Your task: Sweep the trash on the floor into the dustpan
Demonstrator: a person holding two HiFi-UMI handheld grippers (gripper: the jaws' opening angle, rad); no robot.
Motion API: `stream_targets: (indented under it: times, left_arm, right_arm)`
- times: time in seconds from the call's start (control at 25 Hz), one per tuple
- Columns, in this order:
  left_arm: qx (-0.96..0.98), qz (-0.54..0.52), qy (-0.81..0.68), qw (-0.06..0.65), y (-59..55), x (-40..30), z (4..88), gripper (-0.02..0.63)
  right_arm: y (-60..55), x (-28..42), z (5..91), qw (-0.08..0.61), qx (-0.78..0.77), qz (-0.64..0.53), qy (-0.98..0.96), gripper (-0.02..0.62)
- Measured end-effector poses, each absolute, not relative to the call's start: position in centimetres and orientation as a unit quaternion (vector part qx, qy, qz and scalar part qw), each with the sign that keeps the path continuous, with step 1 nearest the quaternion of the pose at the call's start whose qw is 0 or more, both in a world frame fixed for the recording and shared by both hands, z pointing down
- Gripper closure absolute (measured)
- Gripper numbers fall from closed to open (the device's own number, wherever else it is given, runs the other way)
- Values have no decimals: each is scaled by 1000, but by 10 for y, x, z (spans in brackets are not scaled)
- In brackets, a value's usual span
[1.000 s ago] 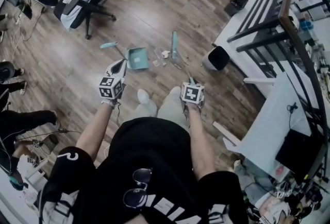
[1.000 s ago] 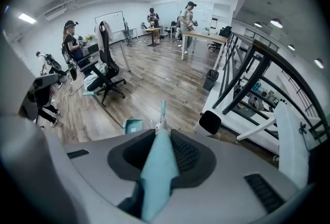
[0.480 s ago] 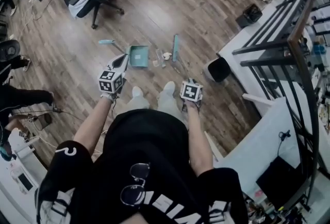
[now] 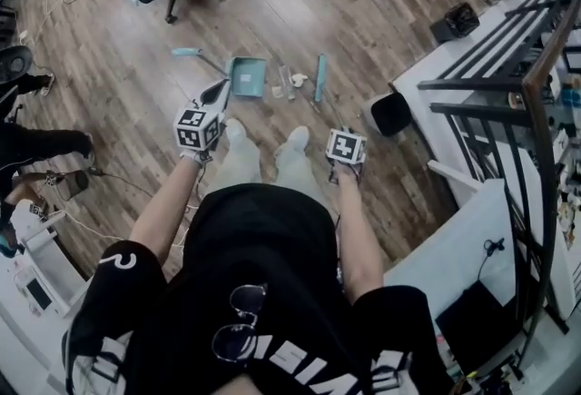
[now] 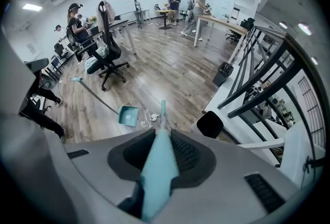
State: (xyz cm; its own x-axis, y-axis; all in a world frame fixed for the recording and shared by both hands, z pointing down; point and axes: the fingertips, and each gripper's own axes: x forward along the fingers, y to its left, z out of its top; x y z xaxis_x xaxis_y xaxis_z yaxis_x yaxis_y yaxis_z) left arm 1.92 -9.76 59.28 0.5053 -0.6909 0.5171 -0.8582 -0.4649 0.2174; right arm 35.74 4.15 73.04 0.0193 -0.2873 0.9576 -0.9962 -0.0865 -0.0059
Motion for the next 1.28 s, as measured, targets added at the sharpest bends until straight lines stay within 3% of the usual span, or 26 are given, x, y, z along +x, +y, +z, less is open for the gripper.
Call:
stream_targets:
  times: [0.16,0.32,0.56,0.72,0.84,1.28]
  left_arm:
    - [837,190,-455,238,-110,11,613,607]
    - [842,204,-441,236,-120,2,633,607]
    - [848,209,-425,239,-132,-9,661,607]
    - [854,202,-416,240,-143,-13,676,607]
    - [854,203,-412,243,-147,-20,691,607]
    - [842,205,-427,257,-154,-62,727,607]
  right_arm:
    - [30,345,739,377,590,464,-543,511]
    - [33,355,747,424,606,453,-498,512]
    - [26,338,776,434,613,457,-477,512]
    - [14,295,803,383,590,499,-506,511]
    - [24,324,809,456,615,455,-454,511]
    - [8,283,847,472,617,448,-442,512]
